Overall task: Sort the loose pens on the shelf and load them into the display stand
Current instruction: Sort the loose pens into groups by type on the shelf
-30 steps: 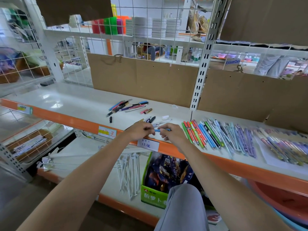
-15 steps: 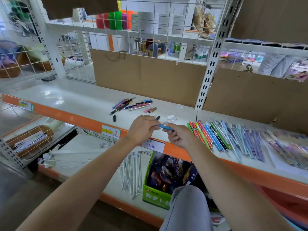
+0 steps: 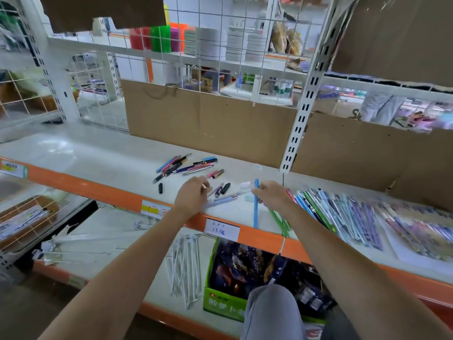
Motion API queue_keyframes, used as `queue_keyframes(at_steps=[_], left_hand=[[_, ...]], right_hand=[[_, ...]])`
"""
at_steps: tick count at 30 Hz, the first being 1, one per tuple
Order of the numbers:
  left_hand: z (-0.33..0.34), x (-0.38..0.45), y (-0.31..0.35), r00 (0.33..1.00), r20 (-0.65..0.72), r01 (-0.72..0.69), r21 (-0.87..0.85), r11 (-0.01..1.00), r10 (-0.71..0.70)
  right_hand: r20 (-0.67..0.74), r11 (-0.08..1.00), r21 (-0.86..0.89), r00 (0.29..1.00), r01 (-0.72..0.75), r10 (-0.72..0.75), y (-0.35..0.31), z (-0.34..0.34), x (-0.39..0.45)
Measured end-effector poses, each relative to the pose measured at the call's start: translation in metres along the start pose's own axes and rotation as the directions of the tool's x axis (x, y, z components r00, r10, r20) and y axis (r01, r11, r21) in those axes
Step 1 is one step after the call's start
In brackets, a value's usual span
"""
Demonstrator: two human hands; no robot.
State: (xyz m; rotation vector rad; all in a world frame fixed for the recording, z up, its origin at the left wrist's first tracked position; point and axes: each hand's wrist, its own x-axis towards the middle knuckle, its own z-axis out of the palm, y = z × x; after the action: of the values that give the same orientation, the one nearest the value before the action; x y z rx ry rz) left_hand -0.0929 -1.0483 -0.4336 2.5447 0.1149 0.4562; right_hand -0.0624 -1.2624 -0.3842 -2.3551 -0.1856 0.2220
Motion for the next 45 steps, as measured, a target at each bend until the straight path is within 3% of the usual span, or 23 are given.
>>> queue_keyframes(at_steps=[3, 10, 15, 20, 25, 29, 33, 41, 45], left_hand=[[-0.002, 0.006, -0.013, 0.994, 0.040, 0.097, 0.060, 0.993, -0.099], [-0.004, 0.017, -0.024, 0.990, 0.032, 0.137, 0.087, 0.987, -0.140], [-0.009, 0.039, -0.036, 0.990, -0.031, 0.139, 0.100, 0.985, -0.136], [-0.011, 0.076, -0.041, 0.988, -0.152, 0.021, 0.141, 0.990, 0.001], [0.002, 0.105, -0.040, 0.999, 0.001, -0.050, 0.363, 0.930, 0.053], [0.013, 0.106, -0.046, 0.996, 0.039, -0.089, 0.496, 0.864, 0.080], [0.014, 0.103, -0.045, 0.999, 0.022, -0.040, 0.395, 0.918, 0.034], [0.000, 0.095, -0.034, 0.956, 0.227, 0.118, 0.274, 0.954, -0.184], [-0.006, 0.080, -0.031, 0.973, 0.158, 0.135, 0.214, 0.967, -0.171]], right_hand=[[0.036, 0.952, -0.302, 0.999, 0.046, -0.036, 0.007, 0.003, 0.005], [-0.036, 0.833, -0.553, 0.999, -0.020, 0.000, 0.007, -0.002, 0.013], [0.042, 0.864, -0.478, 0.987, 0.158, -0.157, -0.018, 0.015, 0.045], [0.114, 0.824, -0.410, 0.918, 0.392, -0.380, -0.051, 0.050, 0.084], [0.219, 0.727, -0.459, 0.859, 0.510, -0.464, -0.055, 0.084, 0.115], [0.169, 0.686, -0.530, 0.855, 0.498, -0.490, -0.041, 0.086, 0.118], [0.154, 0.666, -0.575, 0.862, 0.475, -0.483, -0.028, 0.079, 0.116], [0.236, 0.727, -0.614, 0.951, 0.306, -0.201, -0.034, 0.060, 0.099], [0.120, 0.784, -0.578, 0.974, 0.227, -0.194, -0.040, 0.051, 0.085]])
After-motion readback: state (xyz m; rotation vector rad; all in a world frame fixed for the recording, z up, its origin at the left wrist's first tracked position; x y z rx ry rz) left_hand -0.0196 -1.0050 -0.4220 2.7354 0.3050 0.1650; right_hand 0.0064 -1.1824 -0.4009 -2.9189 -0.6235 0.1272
